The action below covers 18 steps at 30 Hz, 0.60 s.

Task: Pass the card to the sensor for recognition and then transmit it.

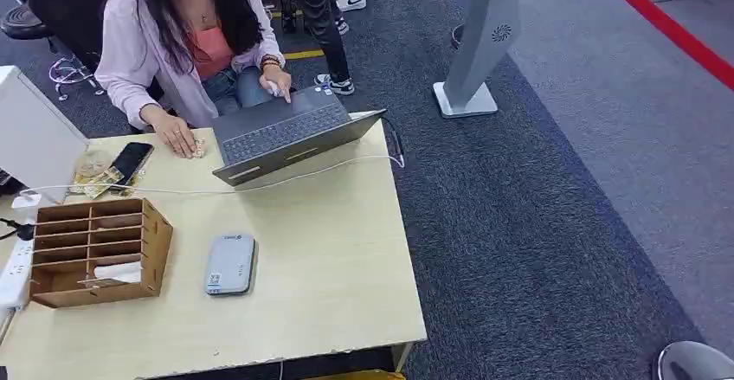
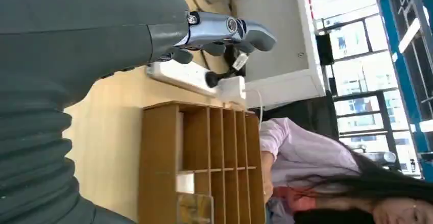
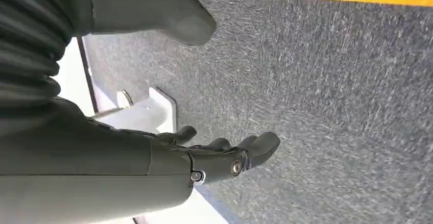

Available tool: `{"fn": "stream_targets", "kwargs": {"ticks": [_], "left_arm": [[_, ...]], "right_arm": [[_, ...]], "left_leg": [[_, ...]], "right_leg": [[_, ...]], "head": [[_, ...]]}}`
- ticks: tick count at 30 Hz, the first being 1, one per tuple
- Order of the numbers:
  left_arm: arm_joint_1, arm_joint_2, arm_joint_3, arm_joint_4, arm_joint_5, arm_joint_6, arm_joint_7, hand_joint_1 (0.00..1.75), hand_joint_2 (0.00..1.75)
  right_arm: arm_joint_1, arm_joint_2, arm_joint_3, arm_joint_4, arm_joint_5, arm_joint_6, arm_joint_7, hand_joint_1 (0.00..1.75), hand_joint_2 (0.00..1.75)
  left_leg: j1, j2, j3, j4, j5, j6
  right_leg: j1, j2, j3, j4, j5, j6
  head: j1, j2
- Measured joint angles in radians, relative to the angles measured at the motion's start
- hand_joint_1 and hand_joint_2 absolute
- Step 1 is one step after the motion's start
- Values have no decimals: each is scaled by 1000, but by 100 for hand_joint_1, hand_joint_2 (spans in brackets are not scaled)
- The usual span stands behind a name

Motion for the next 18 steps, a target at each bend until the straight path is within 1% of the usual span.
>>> {"fn": "stream_targets", "kwargs": {"ticks": [4, 9, 12, 16, 18], "left_arm": [[-55, 42, -92, 0, -37, 98, 28, 0, 175], [-120, 101, -194, 0, -110, 219, 69, 0, 175], [-156, 140, -250, 6, -168, 295, 96, 0, 175], [-193, 178, -309, 16, -235, 372, 127, 0, 175], [-214, 206, -349, 24, -281, 423, 145, 0, 175]], "right_arm": [[-1, -1, 10, 1, 14, 8, -8, 0, 175], [-2, -4, 18, 3, 27, 20, -14, 0, 175], [-2, -6, 26, 4, 36, 26, -17, 0, 175], [-2, -8, 32, 4, 47, 35, -24, 0, 175], [-3, -9, 34, 4, 53, 36, -26, 0, 175]], "left_leg": [[0, 0, 0, 0, 1, 0], [0, 0, -1, 0, 1, 0], [0, 0, -1, 0, 2, 0], [0, 1, -1, 0, 2, 0], [0, 1, -1, 0, 2, 0]], "right_leg": [[0, 0, 0, 0, 1, 1], [0, 1, -1, 0, 3, 1], [0, 1, -1, 0, 3, 1], [0, 1, -1, 0, 3, 0], [0, 1, -1, 0, 3, 0]], "head": [[1, 0], [1, 0], [0, 0], [0, 0], [0, 0]]}}
